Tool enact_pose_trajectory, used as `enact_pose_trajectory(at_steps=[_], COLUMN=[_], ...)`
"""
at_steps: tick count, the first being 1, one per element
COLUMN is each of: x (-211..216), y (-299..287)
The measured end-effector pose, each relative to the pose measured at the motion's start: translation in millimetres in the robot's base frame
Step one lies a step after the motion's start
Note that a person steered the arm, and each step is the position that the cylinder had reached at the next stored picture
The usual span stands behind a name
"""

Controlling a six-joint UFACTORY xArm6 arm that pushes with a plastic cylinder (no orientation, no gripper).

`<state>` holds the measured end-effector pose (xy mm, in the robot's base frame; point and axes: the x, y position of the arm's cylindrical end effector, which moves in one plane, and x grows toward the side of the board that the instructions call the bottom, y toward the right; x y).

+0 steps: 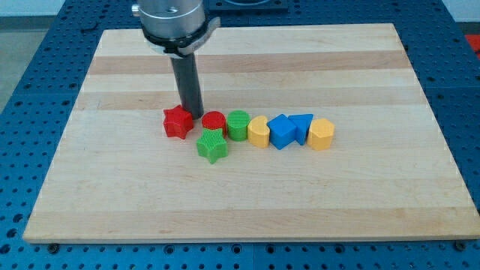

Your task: Point at the green star

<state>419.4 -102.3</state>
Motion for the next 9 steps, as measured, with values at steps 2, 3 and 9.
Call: enact_pose_trajectory(at_steps=[2, 3, 9], x=[-8, -7, 98], y=[-75, -90, -175])
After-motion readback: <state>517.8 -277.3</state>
